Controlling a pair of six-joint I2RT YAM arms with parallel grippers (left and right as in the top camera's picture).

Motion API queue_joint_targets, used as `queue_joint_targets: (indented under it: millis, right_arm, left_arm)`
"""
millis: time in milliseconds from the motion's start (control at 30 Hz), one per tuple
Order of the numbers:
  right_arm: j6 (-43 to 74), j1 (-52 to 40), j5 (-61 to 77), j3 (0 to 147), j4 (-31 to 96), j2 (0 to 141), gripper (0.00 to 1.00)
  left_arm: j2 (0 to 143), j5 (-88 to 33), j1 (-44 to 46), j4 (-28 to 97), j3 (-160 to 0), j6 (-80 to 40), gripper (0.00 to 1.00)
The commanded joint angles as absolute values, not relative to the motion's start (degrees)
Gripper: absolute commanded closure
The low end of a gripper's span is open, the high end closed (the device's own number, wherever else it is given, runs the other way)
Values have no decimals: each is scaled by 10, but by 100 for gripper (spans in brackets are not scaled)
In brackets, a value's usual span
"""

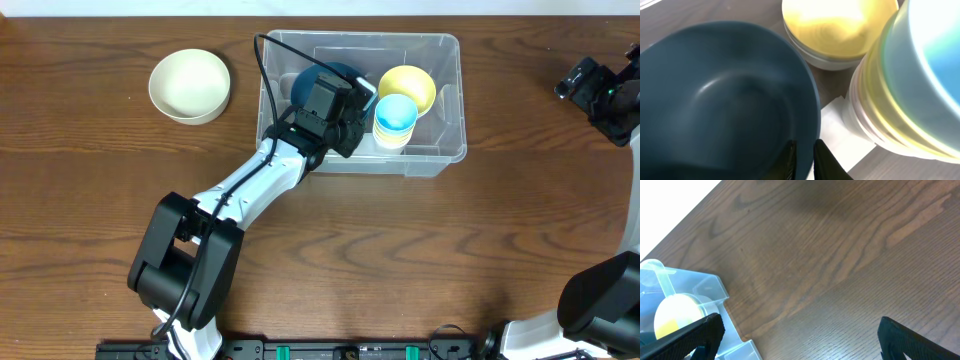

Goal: Pack container
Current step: 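Move the left gripper to the cream bowl and grasp its rim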

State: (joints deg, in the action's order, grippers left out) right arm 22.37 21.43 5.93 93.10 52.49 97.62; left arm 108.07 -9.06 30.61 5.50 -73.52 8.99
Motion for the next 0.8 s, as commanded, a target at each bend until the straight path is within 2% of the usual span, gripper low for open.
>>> queue_joint_targets:
  millis: [0,167,300,367,400,567,633,767]
  right_arm:
    - [229,217,58,935,525,961,1]
    - [229,217,58,935,525,961,1]
    - [229,217,58,935,525,961,1]
    - [229,217,58,935,525,961,1]
    - [229,217,58,935,525,961,1]
    - [229,217,58,935,525,961,1]
    - [229,217,58,935,525,961,1]
    - [229,217,58,935,525,961,1]
  left_arm:
    - [1080,-88,306,40,-740,93,87]
    - [1041,-25,305,21,-754,93,90]
    - [973,58,305,21,-761,93,89]
    - [936,113,299,24,-761,93,83]
    - [920,136,293,26,-761,93,75]
    - [863,166,225,52,-761,93,51]
    - [859,166,187,62,-761,93,47]
    - [872,118,107,77,-761,93,45]
